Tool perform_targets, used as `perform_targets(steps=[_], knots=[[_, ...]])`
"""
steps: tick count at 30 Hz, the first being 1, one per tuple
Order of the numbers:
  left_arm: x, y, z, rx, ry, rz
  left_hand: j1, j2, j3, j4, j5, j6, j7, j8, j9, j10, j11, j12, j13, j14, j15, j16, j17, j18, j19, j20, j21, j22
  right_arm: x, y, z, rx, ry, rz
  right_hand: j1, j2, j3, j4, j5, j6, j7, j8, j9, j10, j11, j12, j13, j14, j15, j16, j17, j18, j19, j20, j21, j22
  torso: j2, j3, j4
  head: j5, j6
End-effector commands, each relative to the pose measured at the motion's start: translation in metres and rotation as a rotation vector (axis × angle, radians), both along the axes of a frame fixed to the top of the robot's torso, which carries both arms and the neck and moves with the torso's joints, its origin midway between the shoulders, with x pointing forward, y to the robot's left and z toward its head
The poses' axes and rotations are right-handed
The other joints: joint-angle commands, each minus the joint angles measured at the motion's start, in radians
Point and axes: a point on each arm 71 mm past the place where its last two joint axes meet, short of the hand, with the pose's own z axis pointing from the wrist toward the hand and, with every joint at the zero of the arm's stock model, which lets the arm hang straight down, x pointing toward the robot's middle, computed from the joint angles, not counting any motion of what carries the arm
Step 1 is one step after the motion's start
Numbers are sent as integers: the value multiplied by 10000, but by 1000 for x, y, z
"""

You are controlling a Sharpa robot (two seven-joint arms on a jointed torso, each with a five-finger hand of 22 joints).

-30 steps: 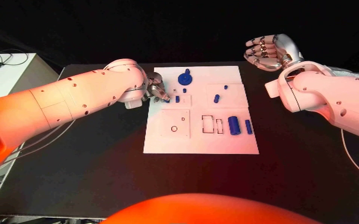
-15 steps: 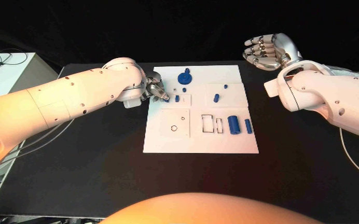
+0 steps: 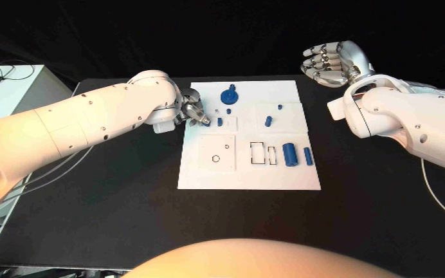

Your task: Assemble the parts on the task board

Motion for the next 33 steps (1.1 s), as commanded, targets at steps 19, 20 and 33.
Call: perform_targets(steps=[19,20,33], knots=[[6,-5,-2,282,725,-454,-10,63,2185,-2242,58,62,-13,24,2,44,-3,15,-40,877,-94,38,2089,-192,69,4,43,193,0,2,0,-99,-84,152,-116,-15,-51,-50,43,-76,592,-43,-19,-62,13,-58,-9,-51,39,-80,-34,43,-73,34,-43,-52,11,-1,-16,-12,-20],[6,-6,-2,291,741,-466,-10,63,2185,-2242,58,62,-13,24,2,44,-3,15,-40,877,-94,38,2089,-192,69,4,43,193,0,3,0,-99,-85,153,-118,-16,-59,-52,46,-77,595,-47,-22,-67,16,-61,-9,-54,42,-86,-44,43,-82,36,-43,-67,10,0,-23,-12,-22],[12,-12,-1,572,1299,-857,-4,60,2181,-2253,50,63,-13,13,-11,31,-2,-9,-72,891,-93,68,2137,-184,41,5,21,159,0,4,0,-91,-87,182,-118,-16,-59,-52,46,-77,595,-47,-22,-67,16,-61,-9,-54,42,-86,-44,43,-82,36,-43,-67,3,0,-9,-33,-68]])
